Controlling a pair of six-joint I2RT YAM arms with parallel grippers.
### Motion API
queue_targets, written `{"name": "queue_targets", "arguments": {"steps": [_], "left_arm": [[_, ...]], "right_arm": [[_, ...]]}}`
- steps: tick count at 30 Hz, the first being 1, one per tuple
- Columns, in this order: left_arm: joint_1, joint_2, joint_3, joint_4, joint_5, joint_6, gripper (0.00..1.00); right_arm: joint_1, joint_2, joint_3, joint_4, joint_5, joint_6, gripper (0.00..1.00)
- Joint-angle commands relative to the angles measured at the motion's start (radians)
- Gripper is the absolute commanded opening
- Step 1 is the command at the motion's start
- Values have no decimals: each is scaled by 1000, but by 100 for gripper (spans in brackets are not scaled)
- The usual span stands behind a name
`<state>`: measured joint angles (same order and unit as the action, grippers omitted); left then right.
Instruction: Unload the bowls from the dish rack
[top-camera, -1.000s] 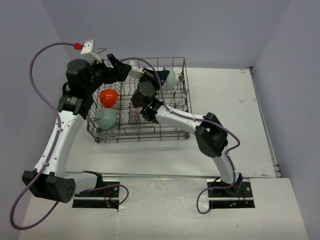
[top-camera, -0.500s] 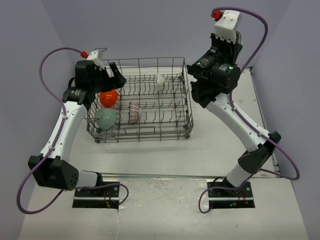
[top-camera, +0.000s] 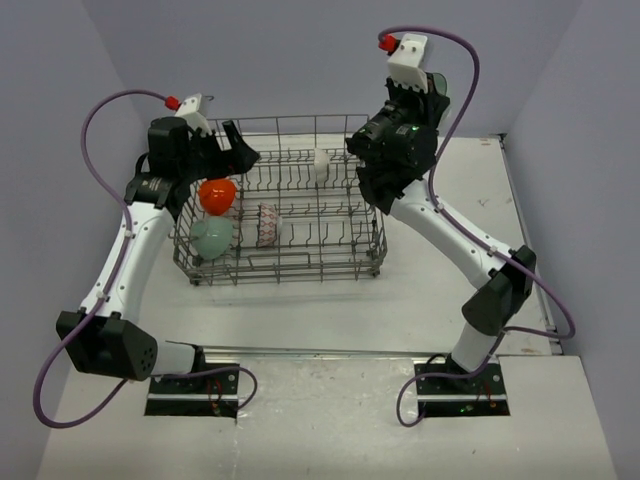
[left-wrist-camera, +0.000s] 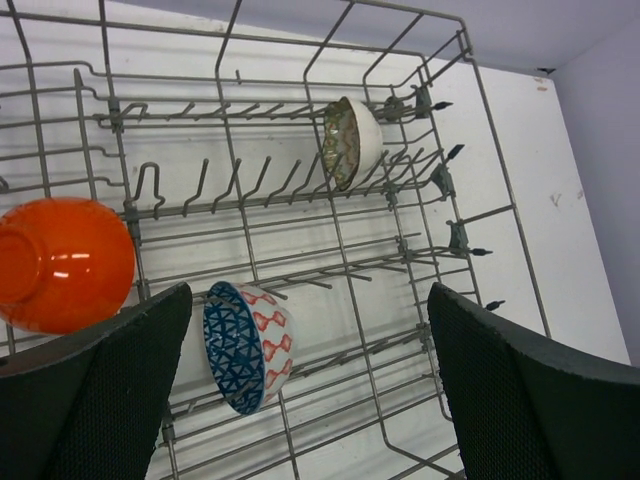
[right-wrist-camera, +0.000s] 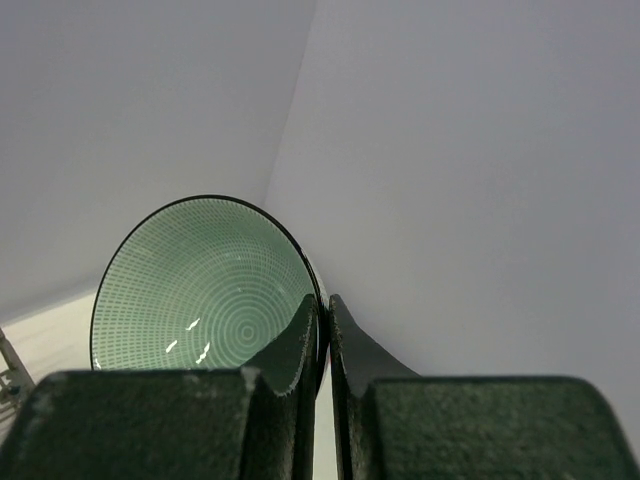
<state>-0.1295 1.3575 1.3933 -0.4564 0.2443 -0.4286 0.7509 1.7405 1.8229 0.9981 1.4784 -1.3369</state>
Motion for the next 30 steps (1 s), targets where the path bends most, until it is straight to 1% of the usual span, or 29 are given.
{"name": "queue_targets", "arguments": {"steps": [1,4,6,7,9,10,11,12,13,14,15,16,17,19,20,21,22,23,24,25,26,28,29,30], "left_arm": [[-1,-28,56,76,70,-5,100],[-2,-40,71,91,79,-13,100],[-4,-41,85,91,92,-16,100],[-4,-41,93,91,95,-21,100],[-7,-41,110,100,90,-38,100],[-9,-43,113,107,84,-44,100],[-12,-43,118,123,81,-53,100],[-13,-40,122,131,79,-56,100],[-15,-31,130,136,79,-58,100],[-18,-26,147,137,78,-61,100],[-21,-20,154,137,75,-62,100],[-22,-12,162,137,75,-64,100],[-27,-9,168,137,75,-64,100],[-35,-3,180,134,66,-62,100],[-36,-3,177,133,59,-62,100],[-39,0,167,133,50,-62,100],[-39,5,162,125,52,-62,100],[-42,9,159,121,52,-62,100],[-44,21,156,116,44,-64,100],[-57,29,161,89,30,-62,100],[-67,40,168,70,-3,-47,100],[-106,84,214,-3,-55,-19,100],[-120,100,229,-28,-83,3,100],[-131,130,248,-51,-123,13,100]], "right_arm": [[5,-67,4,48,-61,39,0],[27,-114,-43,48,-69,83,0],[56,-154,-115,45,-107,117,0],[65,-207,-141,42,-125,174,0],[103,-260,-203,10,-183,229,0],[116,-286,-212,-80,-208,365,0],[126,-342,-188,-230,-260,513,0],[128,-373,-144,-477,-306,717,0],[113,-404,-82,-1043,-385,1220,0],[85,-435,0,-1172,-468,1362,0],[49,-438,10,-1238,-471,1405,0],[36,-426,69,-1289,-484,1456,0],[28,-389,94,-1329,-483,1458,0],[-4,-374,95,-1406,-492,1469,0],[-24,-369,93,-1461,-516,1510,0],[-75,-362,90,-1572,-571,1544,0],[-109,-346,122,-1661,-617,1650,0],[-152,-325,148,-1738,-669,1703,0],[-230,-276,174,-1883,-711,1779,0],[-269,-250,223,-1953,-798,1814,0],[-347,-224,240,-2004,-850,1832,0],[-422,-147,288,-2145,-965,1887,0],[-483,-127,285,-2174,-992,1895,0],[-514,-113,274,-2201,-1032,1892,0]]}}
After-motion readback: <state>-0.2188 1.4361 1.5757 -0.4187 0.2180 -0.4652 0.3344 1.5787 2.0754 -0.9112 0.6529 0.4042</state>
